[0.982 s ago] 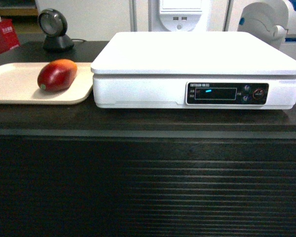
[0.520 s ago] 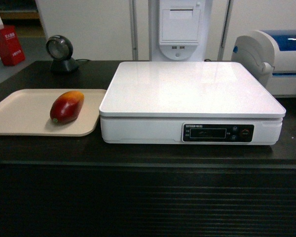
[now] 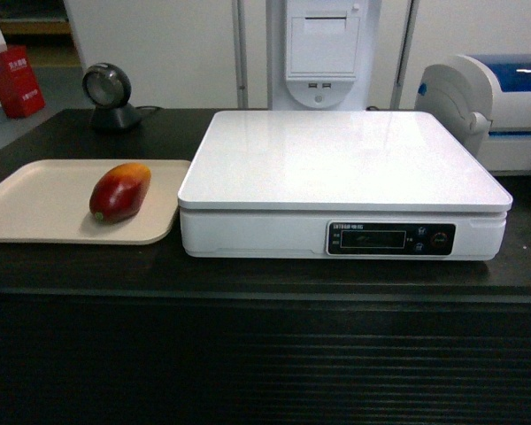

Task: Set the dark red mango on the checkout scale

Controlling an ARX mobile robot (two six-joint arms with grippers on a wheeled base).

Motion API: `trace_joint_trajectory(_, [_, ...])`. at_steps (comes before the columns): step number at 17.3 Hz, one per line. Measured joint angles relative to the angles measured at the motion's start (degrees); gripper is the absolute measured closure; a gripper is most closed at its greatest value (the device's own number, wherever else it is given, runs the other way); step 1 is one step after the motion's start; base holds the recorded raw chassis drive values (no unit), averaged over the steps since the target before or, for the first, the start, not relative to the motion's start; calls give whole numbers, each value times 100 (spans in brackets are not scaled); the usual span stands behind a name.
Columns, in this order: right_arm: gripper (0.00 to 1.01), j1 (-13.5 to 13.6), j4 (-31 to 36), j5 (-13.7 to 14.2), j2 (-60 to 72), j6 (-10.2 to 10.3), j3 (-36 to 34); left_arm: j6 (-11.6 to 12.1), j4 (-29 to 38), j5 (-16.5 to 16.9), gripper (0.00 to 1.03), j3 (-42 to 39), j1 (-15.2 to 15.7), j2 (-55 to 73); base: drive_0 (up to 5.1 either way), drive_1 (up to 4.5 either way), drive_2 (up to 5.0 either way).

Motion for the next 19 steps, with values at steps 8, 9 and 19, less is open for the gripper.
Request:
trace_joint_trajectory(8, [3,0,0,4,0,-2,0,-343,-723,-938,5,286,-442,455,0,0,0])
trace_joint_trajectory(9, [3,0,-2,-2,0,0,0,-564,-680,-1287,5,444,-643,881,0,0,0])
trace_joint_trajectory(19, [3,0,0,0,0,0,0,-269,3362,1231,5,2621,890,6382,0,0,0])
